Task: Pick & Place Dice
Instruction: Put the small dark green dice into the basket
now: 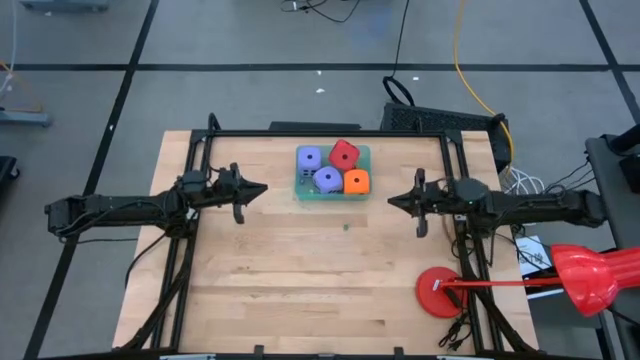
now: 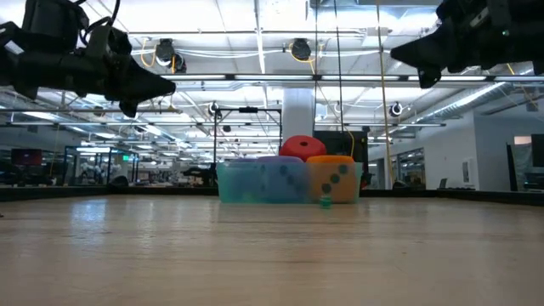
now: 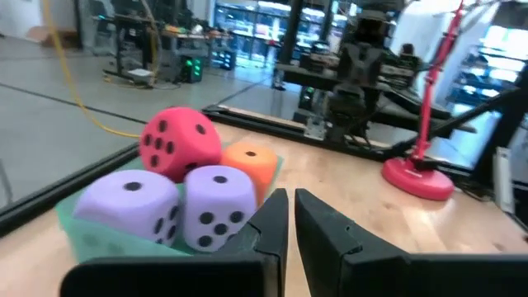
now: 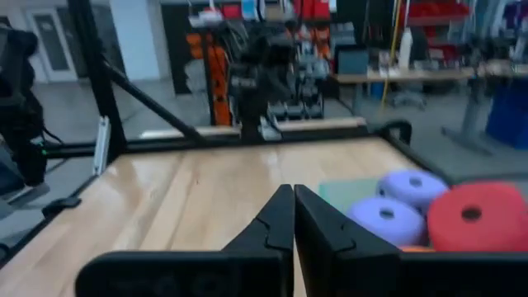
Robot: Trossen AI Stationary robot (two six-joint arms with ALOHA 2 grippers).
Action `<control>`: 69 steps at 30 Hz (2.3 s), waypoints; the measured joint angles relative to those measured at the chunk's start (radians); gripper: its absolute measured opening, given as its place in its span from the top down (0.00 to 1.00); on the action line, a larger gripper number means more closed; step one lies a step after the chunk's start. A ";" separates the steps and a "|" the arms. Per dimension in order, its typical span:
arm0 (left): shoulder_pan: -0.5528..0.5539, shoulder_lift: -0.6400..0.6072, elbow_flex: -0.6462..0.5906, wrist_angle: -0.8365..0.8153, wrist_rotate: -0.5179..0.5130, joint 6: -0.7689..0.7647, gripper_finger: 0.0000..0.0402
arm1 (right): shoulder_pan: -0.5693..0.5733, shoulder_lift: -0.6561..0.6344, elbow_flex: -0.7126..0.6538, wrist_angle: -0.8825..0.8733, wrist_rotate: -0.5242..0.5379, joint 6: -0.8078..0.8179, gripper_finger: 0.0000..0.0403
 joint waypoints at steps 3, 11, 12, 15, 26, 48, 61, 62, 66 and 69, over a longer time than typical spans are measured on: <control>-0.044 0.015 0.042 -0.058 -0.002 0.011 0.93 | -0.031 -0.072 -0.043 0.025 -0.025 -0.013 1.00; -0.159 0.194 0.201 -0.210 -0.121 0.025 0.98 | -0.125 -0.159 -0.085 0.008 -0.084 0.070 1.00; -0.169 0.229 0.224 -0.227 -0.121 0.031 0.98 | -0.135 -0.165 -0.085 0.005 -0.102 0.071 1.00; -0.196 0.347 0.320 -0.231 -0.121 0.033 0.99 | -0.151 -0.181 -0.085 0.005 -0.100 0.078 1.00; -0.305 0.873 0.704 -0.243 -0.106 0.084 0.99 | -0.156 -0.193 -0.098 0.006 -0.101 0.076 1.00; -0.326 1.366 1.081 -0.534 -0.185 0.131 0.71 | -0.155 -0.193 -0.122 0.036 -0.103 0.117 1.00; -0.319 1.365 1.081 -0.410 -0.183 0.146 0.69 | -0.155 -0.193 -0.122 0.036 -0.104 0.117 1.00; -0.319 1.365 1.081 -0.400 -0.176 0.150 0.69 | -0.155 -0.193 -0.122 0.036 -0.104 0.117 1.00; -0.320 1.365 1.080 -0.343 -0.146 0.173 0.67 | -0.155 -0.193 -0.122 0.036 -0.105 0.117 1.00; -0.314 1.365 1.081 -0.272 -0.090 0.167 0.62 | -0.155 -0.193 -0.122 0.036 -0.128 0.117 1.00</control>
